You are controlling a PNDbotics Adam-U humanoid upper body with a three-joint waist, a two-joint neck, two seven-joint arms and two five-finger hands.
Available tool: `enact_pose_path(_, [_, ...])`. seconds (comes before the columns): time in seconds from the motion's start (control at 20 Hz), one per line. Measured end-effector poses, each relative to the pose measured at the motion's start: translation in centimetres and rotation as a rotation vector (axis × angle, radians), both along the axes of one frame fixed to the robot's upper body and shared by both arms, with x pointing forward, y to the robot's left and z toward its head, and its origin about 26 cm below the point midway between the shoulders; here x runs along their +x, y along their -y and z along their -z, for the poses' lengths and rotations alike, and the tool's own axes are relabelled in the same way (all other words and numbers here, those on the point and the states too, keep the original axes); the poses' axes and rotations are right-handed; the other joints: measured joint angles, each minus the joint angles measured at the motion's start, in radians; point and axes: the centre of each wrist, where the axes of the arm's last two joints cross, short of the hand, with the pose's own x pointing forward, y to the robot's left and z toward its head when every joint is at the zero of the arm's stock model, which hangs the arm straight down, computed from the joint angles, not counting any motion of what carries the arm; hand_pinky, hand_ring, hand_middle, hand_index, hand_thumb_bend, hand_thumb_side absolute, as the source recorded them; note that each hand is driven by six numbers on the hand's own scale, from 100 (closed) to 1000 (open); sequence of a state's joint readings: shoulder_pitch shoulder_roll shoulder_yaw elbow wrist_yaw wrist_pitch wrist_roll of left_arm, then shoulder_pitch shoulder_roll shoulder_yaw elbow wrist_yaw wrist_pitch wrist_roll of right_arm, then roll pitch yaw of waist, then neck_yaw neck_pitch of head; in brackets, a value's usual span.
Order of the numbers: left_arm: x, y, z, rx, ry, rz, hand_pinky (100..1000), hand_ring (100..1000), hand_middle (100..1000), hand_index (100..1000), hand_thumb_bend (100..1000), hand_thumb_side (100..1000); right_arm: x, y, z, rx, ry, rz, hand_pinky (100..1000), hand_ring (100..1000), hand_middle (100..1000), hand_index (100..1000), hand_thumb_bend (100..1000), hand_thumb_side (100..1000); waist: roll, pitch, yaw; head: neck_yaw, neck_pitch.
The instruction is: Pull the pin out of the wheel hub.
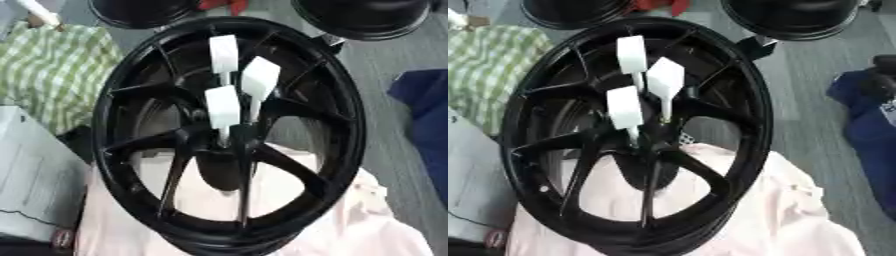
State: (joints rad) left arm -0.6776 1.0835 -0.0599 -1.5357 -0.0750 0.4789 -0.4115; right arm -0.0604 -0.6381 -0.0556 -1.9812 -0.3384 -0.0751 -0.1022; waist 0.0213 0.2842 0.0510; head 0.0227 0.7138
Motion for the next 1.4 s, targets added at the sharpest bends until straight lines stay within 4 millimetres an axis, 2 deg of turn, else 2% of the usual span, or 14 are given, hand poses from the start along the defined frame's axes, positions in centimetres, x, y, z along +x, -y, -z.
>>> enact_pose_path(0.1, [0.4, -1.7, 1.3, -0.001, -0.029, -0.041, 825, 687, 565, 761, 294, 420, 0.0, 0.0, 0.0, 0.001, 0.002, 0.001, 754, 657, 642, 755, 445, 479, -0.003, 0.0, 0.0, 0.0, -0.003])
enact_pose_path(0.15, [0.5, -2.4, 1.9, 0.002, -0.051, -0.051, 864, 773, 676, 851, 354, 487, 0.0, 0.0, 0.0, 0.001, 0.002, 0.001, 755, 657, 642, 755, 444, 479, -0.005, 0.0, 0.0, 0.0, -0.004])
enact_pose_path(0.25, [0.7, -3.5, 2.8, 0.013, -0.094, -0.06, 914, 870, 797, 910, 505, 516, 0.0, 0.0, 0.0, 0.002, 0.003, 0.001, 755, 657, 642, 755, 444, 479, -0.007, 0.001, -0.001, 0.0, -0.005])
enact_pose_path(0.35, [0.8, -4.4, 3.3, 0.031, -0.12, -0.082, 918, 877, 805, 920, 559, 549, 0.0, 0.0, 0.0, 0.004, 0.004, 0.002, 755, 657, 642, 755, 444, 480, -0.008, 0.001, -0.001, 0.001, -0.005])
enact_pose_path(0.45, [0.8, -5.2, 3.6, 0.049, -0.132, -0.112, 917, 878, 807, 923, 568, 553, 0.0, 0.0, 0.1, 0.004, 0.004, 0.002, 754, 657, 642, 755, 443, 481, -0.009, 0.002, -0.001, 0.001, -0.005])
enact_pose_path(0.7, [0.8, -5.8, 3.6, 0.059, -0.123, -0.146, 903, 850, 773, 900, 471, 581, -0.1, 0.0, 0.2, 0.01, 0.001, 0.004, 755, 657, 642, 756, 444, 482, -0.01, 0.002, -0.001, 0.001, -0.005])
enact_pose_path(0.75, [0.7, -5.8, 3.5, 0.055, -0.113, -0.15, 900, 835, 752, 885, 390, 595, -0.1, 0.0, 0.3, 0.01, -0.001, 0.005, 754, 657, 642, 756, 444, 482, -0.011, 0.002, -0.001, 0.001, -0.005])
enact_pose_path(0.9, [0.6, -5.3, 2.7, 0.022, -0.042, -0.132, 876, 780, 679, 842, 219, 590, -0.1, 0.0, 0.3, 0.011, -0.002, 0.006, 754, 657, 642, 755, 444, 482, -0.011, 0.002, -0.001, 0.002, -0.005])
enact_pose_path(0.95, [0.6, -5.0, 2.3, 0.003, -0.003, -0.111, 866, 753, 642, 823, 130, 595, -0.1, 0.0, 0.3, 0.011, -0.001, 0.006, 754, 657, 642, 755, 442, 482, -0.011, 0.002, -0.001, 0.002, -0.005])
enact_pose_path(1.0, [0.5, -4.5, 1.9, -0.022, 0.042, -0.08, 857, 726, 610, 808, 100, 570, -0.1, 0.0, 0.3, 0.012, 0.0, 0.007, 754, 657, 642, 755, 440, 482, -0.011, 0.002, -0.001, 0.002, -0.005])
enact_pose_path(1.2, [0.0, -2.1, 0.3, -0.135, 0.244, 0.08, 851, 702, 582, 790, 100, 543, -0.1, 0.0, 0.3, 0.013, 0.005, 0.009, 754, 657, 641, 755, 438, 482, -0.012, 0.001, -0.002, 0.002, -0.005])
enact_pose_path(1.35, [-0.3, -1.0, -0.1, -0.193, 0.318, 0.144, 851, 702, 582, 790, 100, 543, -0.1, 0.0, 0.2, 0.013, 0.007, 0.008, 754, 657, 641, 755, 438, 482, -0.011, 0.001, -0.002, 0.002, -0.005])
enact_pose_path(1.4, [-0.4, -0.7, -0.1, -0.205, 0.33, 0.154, 850, 687, 565, 778, 100, 508, 0.0, 0.0, 0.2, 0.013, 0.009, 0.007, 754, 657, 642, 755, 437, 479, -0.011, 0.0, -0.003, 0.003, -0.005])
